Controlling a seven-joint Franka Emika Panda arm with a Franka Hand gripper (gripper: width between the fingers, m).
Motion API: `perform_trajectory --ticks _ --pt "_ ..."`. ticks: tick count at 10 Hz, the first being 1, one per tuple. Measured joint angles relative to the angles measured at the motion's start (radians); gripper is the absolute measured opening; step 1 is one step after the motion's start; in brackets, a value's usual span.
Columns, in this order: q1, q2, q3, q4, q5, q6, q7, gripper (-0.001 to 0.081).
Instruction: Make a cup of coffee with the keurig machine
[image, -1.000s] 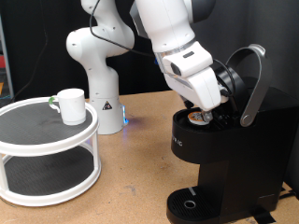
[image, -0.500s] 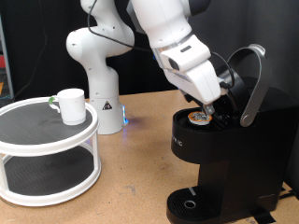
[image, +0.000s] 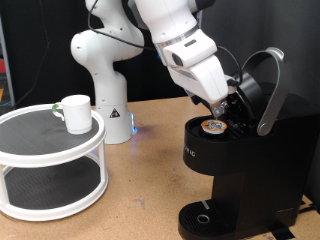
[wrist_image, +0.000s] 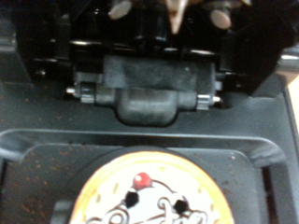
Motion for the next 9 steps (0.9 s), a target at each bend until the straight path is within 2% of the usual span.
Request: perform_trajectory --ticks 1,4,9 --pt "-0.003 -0.003 -0.005 0.003 0.010 0.001 0.002 0.0798" --pt "-0.020 -0.049 -0.041 0.034 0.046 -0.077 0.013 0.0798" --pt "-0.031 -0.122 -0.090 0.118 0.074 -0.205 0.025 0.0798"
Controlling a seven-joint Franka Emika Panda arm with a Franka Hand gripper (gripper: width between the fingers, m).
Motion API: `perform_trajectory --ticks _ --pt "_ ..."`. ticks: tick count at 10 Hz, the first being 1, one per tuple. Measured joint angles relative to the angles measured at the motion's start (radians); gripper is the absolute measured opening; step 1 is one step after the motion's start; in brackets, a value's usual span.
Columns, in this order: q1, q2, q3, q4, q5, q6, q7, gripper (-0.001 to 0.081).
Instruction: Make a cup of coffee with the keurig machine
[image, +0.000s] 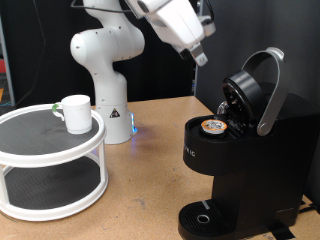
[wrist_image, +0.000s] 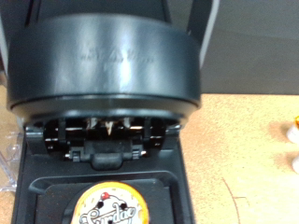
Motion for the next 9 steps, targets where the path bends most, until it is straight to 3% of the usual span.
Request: perform_trajectory --ticks 4,6,9 --pt "-0.003 -0.002 -0.007 0.018 0.001 -0.033 0.004 0.0798" --pt "0.014 0.008 -0.003 0.025 0.021 -0.075 0.004 0.0798" --pt "0.052 0.042 0.026 0.058 0.094 -0.075 0.005 0.0798"
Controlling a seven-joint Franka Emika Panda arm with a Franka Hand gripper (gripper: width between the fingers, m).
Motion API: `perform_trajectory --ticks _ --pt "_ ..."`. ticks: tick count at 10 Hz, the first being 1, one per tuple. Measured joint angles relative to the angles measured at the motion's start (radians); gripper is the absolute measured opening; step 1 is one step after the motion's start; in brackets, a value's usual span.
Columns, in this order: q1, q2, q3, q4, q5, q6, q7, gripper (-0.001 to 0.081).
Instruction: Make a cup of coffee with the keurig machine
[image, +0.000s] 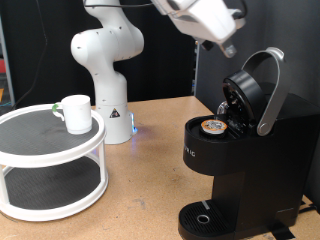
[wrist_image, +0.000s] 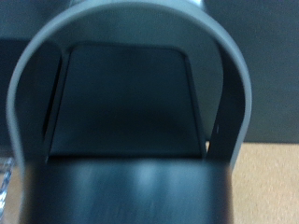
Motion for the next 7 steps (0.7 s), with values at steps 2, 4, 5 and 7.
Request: perform_trajectory --ticks 2,4,5,7 --pt "0.018 0.027 0.025 0.035 0.030 0.006 0.000 0.0798" --pt "0.028 0.040 0.045 0.060 0.045 0.011 0.000 0.0798" --pt "0.031 0.041 0.052 0.066 0.049 0.011 0.000 0.0798" --pt "0.034 0.041 0.067 0.075 0.049 0.013 0.013 0.0798"
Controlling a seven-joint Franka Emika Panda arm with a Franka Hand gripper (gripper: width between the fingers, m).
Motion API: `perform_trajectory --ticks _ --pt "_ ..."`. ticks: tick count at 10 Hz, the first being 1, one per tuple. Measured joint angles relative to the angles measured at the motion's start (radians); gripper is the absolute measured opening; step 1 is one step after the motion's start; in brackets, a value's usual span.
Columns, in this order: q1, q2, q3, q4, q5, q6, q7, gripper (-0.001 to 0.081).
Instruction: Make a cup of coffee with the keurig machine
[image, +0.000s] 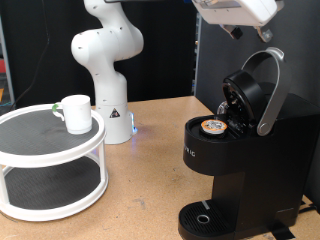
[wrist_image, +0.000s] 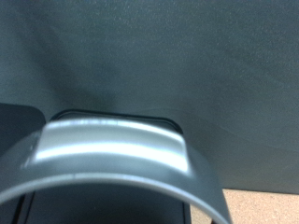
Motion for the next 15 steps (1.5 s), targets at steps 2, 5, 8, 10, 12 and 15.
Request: perform_trajectory --ticks 2,5,8,10,12,15 --pt "0.001 0.003 0.028 0.007 -0.014 0.008 0.045 0.0798" --pt "0.007 0.030 0.085 0.030 -0.025 0.054 0.099 0.0693" --pt "0.010 0.056 0.127 0.046 -0.033 0.078 0.128 0.0376" --pt "0.010 0.062 0.143 0.047 -0.037 0.082 0.134 0.0240" --pt "0.010 0.072 0.149 0.044 -0.052 0.083 0.135 0.0069" --pt "0.009 0.079 0.150 0.020 -0.075 0.091 0.135 0.0005"
